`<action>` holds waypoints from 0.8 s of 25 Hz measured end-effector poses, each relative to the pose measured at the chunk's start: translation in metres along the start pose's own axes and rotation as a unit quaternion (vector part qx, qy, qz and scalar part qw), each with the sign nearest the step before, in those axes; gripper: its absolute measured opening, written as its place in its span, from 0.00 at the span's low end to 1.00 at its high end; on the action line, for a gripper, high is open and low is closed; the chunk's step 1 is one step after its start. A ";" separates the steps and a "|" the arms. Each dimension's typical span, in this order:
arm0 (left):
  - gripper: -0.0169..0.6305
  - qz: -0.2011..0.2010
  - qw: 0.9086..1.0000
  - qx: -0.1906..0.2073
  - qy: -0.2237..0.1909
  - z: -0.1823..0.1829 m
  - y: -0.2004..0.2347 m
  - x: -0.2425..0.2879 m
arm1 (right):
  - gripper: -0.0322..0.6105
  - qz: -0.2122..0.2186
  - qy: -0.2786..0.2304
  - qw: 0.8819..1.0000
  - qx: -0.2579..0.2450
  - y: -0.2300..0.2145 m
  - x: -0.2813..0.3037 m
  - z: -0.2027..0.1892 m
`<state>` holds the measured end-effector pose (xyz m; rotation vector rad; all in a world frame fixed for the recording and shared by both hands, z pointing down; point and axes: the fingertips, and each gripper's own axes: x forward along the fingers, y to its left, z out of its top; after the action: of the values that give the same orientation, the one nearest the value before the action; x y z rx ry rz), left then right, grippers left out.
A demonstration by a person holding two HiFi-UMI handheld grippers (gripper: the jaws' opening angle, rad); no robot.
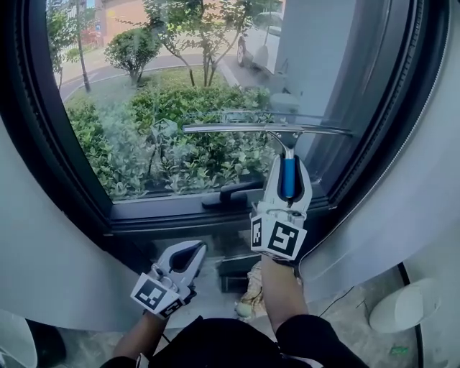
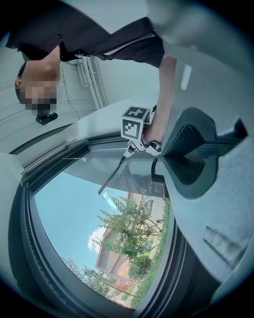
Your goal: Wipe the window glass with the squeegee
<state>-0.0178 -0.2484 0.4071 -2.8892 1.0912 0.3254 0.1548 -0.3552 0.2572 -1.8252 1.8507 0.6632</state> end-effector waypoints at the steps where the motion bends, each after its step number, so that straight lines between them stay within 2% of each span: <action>1: 0.03 0.003 1.000 0.001 0.000 -0.001 0.001 -0.002 | 0.26 0.001 0.001 1.000 -0.001 0.000 -0.001 -0.002; 20: 0.03 0.016 1.000 -0.003 0.008 -0.016 0.011 -0.013 | 0.26 -0.002 0.018 1.000 0.000 0.002 -0.022 -0.027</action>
<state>-0.0321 -0.2498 0.4260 -2.8879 1.1426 0.3078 0.1532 -0.3545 0.2918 -1.8517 1.8695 0.6322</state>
